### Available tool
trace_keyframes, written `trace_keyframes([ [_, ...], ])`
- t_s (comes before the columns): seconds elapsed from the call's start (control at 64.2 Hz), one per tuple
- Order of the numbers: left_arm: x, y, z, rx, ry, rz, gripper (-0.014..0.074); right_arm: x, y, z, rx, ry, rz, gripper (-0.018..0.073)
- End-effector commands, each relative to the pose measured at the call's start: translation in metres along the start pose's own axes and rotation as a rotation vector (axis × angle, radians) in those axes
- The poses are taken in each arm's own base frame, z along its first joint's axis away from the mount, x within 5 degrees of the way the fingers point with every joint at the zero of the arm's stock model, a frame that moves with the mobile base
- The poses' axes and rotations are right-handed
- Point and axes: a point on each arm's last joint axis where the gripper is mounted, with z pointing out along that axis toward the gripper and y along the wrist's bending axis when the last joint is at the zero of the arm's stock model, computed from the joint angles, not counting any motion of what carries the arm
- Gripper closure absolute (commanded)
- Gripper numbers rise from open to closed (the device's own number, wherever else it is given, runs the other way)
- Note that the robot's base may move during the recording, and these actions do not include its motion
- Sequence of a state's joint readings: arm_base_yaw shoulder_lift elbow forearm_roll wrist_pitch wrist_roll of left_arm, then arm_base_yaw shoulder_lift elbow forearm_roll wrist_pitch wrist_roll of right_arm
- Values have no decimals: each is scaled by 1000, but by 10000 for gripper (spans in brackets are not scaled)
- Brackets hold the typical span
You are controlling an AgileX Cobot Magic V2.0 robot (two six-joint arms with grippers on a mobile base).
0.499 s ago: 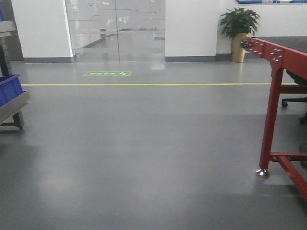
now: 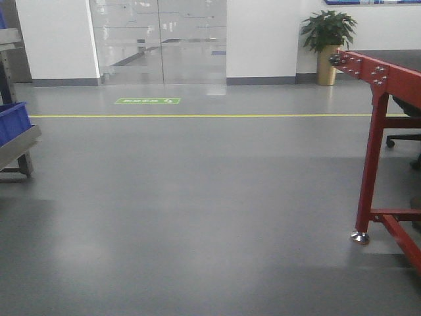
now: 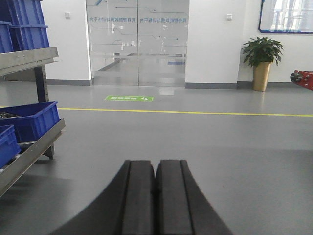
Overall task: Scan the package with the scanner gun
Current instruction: 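Drive the base forward across the floor toward the red conveyor table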
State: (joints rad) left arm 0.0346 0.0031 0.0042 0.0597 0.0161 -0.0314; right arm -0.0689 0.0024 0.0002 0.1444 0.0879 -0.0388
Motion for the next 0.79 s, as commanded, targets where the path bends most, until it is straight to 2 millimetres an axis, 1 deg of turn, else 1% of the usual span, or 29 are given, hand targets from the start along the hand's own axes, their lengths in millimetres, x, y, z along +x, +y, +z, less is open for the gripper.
trace_keyframes([
  [0.0,-3,0,0,-2,-23,-6,707,-2,0,0,1,-22,-7,722],
  [0.779,-3,0,0,-2,-23,-6,707,-2,0,0,1,-23,-7,722],
])
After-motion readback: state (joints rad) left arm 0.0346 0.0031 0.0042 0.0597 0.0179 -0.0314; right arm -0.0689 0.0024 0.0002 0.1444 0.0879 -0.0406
